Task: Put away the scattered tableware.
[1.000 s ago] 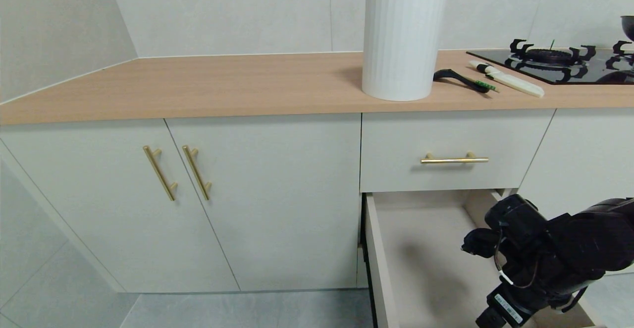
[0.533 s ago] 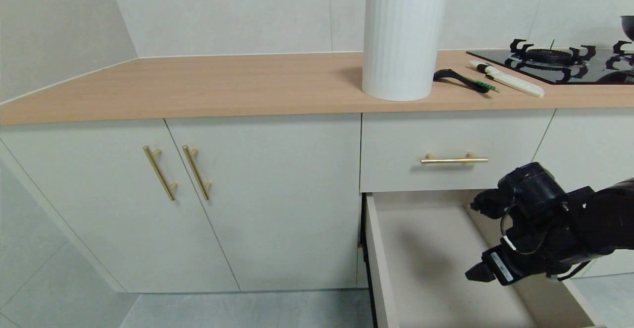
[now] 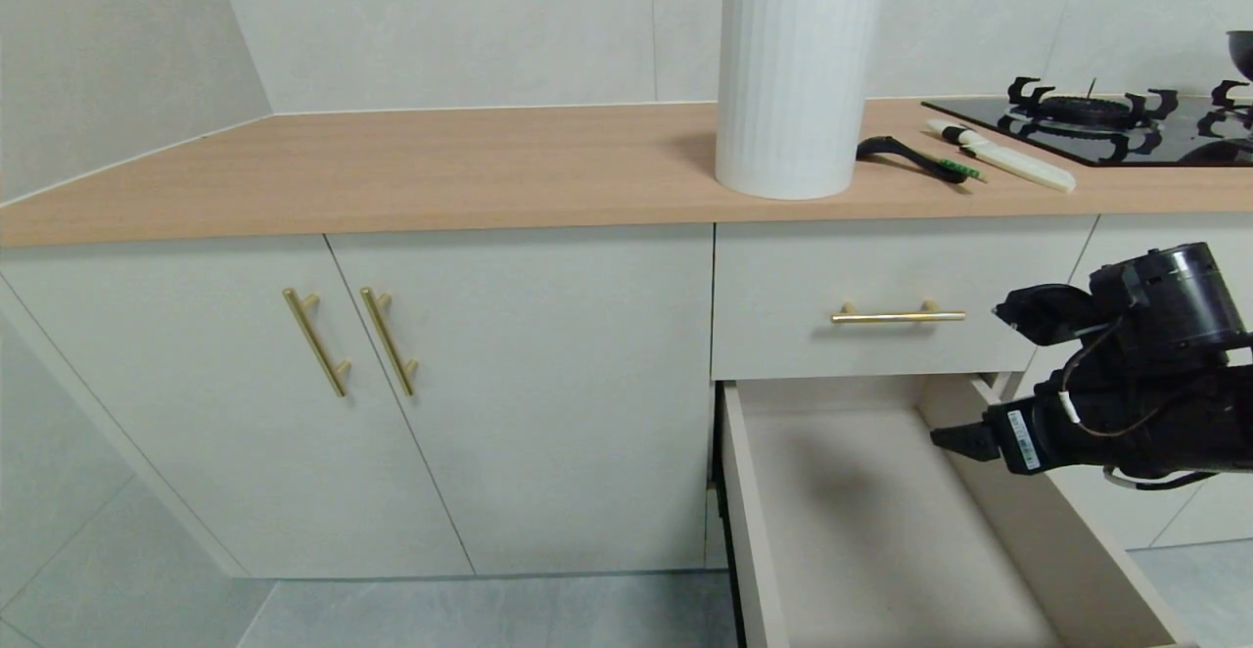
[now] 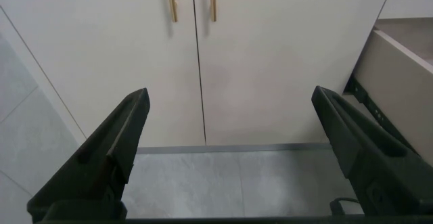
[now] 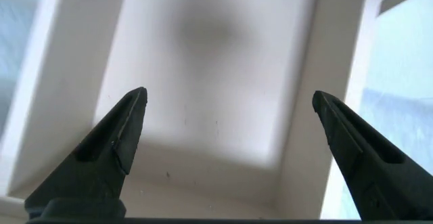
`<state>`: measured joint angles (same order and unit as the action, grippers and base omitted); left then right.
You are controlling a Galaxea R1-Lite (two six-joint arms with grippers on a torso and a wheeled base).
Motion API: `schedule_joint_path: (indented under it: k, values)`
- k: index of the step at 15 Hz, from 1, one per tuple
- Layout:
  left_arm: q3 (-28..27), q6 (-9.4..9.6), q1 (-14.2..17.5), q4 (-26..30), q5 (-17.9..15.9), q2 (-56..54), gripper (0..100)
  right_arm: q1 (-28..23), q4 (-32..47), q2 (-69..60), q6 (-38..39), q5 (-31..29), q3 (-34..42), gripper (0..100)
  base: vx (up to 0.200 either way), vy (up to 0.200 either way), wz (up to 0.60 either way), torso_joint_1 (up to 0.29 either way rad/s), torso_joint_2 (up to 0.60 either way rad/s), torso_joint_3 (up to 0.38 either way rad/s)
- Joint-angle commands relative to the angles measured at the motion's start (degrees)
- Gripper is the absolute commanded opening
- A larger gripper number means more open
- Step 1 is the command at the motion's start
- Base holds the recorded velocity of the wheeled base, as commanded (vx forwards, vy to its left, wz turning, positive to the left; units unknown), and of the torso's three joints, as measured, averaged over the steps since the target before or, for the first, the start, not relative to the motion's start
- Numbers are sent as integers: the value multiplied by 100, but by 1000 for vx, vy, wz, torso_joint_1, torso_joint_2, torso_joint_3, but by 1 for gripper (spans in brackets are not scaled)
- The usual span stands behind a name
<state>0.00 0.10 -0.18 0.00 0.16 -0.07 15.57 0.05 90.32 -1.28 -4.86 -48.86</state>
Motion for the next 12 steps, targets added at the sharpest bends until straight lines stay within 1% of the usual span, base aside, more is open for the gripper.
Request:
schedule_joint_path:
  k: [1, 4, 7, 8, 12]
  values:
    - [0, -1, 1, 0, 2, 7, 100, -10, -22, -261, -4, 3, 8, 100, 0, 0, 0, 0, 0, 0]
    - [0, -1, 1, 0, 2, 7, 100, -1, -260, -357, -13, 3, 114, 100, 0, 0, 0, 9, -40, -30]
    - [0, -1, 1, 0, 2, 7, 100, -1, -682, -348, -21, 3, 289, 100, 0, 0, 0, 76, -246, -246]
    - [0, -1, 1, 0, 2, 7, 100, -1, -813, -340, -30, -6, 342, 100, 0, 0, 0, 134, -344, -315]
    - [0, -1, 1, 0, 2, 7, 100, -10, -857, -296, -21, 3, 342, 100, 0, 0, 0, 141, -527, -303]
